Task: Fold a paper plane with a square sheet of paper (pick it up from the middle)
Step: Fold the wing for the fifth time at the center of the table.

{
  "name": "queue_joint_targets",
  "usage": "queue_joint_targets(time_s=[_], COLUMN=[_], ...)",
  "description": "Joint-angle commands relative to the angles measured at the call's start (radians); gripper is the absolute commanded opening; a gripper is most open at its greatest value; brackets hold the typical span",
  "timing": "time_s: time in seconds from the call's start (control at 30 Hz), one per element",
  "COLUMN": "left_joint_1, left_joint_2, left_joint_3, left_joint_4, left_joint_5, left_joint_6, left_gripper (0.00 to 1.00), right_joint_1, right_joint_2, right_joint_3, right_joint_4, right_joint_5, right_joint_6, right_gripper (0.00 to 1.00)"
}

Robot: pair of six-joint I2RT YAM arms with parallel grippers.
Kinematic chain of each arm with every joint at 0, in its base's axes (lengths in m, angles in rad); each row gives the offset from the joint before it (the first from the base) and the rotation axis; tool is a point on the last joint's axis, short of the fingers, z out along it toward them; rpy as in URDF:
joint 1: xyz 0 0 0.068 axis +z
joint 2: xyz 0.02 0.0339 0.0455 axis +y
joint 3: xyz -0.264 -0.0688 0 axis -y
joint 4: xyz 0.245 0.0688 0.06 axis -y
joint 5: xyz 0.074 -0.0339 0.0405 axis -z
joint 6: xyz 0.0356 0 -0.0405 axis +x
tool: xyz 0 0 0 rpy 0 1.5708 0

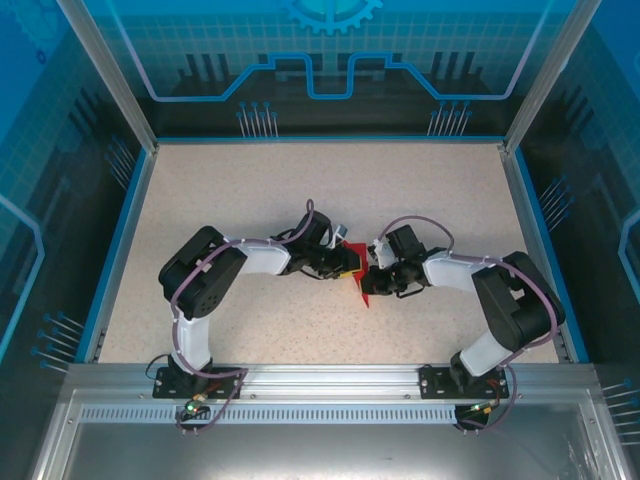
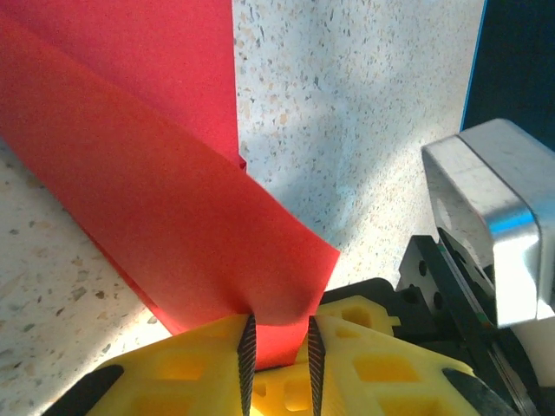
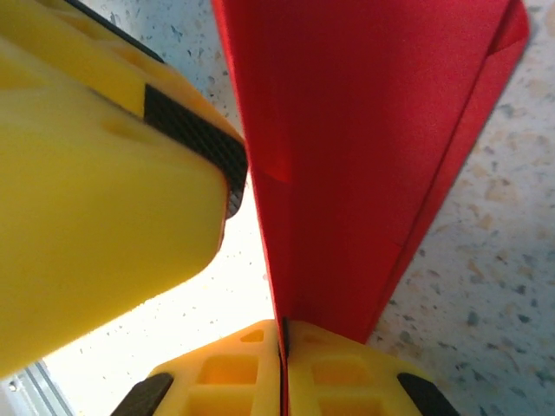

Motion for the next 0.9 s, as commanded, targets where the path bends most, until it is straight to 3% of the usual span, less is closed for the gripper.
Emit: queue_joint_targets(time_s=[0.0, 0.53, 0.87], left_joint_1=[-0.004, -0.004, -0.004], left_joint_2=[-0.008, 0.019, 0.047], left_joint_3=[-0.024, -0.044, -0.037], left_joint_4=[0.031, 0.059, 0.144], left_joint_5=[0.028, 0.004, 0.025], left_joint_6=[0.018, 0.034, 0.016], left_gripper=[0.25, 0.23, 0.22], right_joint_1=[-0.023, -0.113, -0.116], right_joint_2=[0.023, 0.069, 0.087], right_joint_3=[-0.02, -0.055, -0.05], right_joint_4=[0.022, 0.073, 0.064], right_joint_5=[-0.07, -0.171, -0.198], right_joint_6=[0.022, 0.104, 0.09], right_gripper=[0.08, 0.08, 0.08])
